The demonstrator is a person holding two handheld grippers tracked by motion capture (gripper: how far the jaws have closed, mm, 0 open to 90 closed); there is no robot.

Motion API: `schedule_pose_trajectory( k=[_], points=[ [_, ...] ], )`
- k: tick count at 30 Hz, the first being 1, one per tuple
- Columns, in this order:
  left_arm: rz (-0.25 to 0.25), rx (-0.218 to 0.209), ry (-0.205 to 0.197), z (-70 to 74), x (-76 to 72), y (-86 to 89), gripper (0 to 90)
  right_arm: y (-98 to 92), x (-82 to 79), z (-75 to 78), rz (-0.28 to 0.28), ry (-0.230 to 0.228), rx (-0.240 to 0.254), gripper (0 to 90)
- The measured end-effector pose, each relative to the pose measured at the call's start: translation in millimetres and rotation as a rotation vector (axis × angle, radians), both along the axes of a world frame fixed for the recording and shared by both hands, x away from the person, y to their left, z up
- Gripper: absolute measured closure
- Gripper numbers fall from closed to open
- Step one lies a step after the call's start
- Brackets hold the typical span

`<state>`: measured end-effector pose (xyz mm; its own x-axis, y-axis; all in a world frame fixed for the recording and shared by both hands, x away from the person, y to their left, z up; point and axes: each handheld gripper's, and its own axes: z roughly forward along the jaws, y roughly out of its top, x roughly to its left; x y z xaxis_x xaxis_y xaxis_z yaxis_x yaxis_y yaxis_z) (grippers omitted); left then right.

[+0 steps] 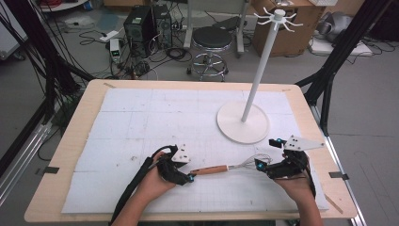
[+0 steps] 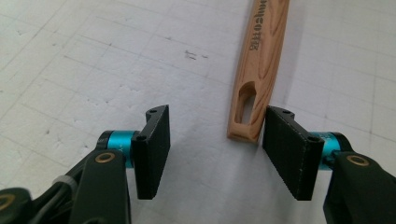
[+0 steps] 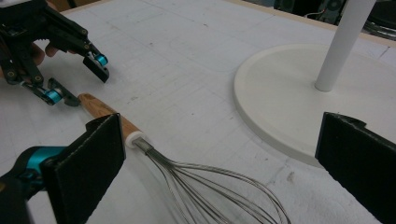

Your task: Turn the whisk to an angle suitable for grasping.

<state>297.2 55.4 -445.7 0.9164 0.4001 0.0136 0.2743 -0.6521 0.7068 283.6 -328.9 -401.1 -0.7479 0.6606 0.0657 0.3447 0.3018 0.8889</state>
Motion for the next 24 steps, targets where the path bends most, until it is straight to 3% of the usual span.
schedule_pose_trajectory(
  k=[14,24],
  points=[
    [0.097,-0.048,0.003,-2.3,20.3,-2.9,29.0,0.5,0.8,-0.2,0.002,0.003,0.003,0.4],
    [0.128,-0.067,0.026,-0.9,31.8,-9.2,26.0,-0.3,0.1,0.6,0.002,-0.001,0.014,0.4]
  ],
)
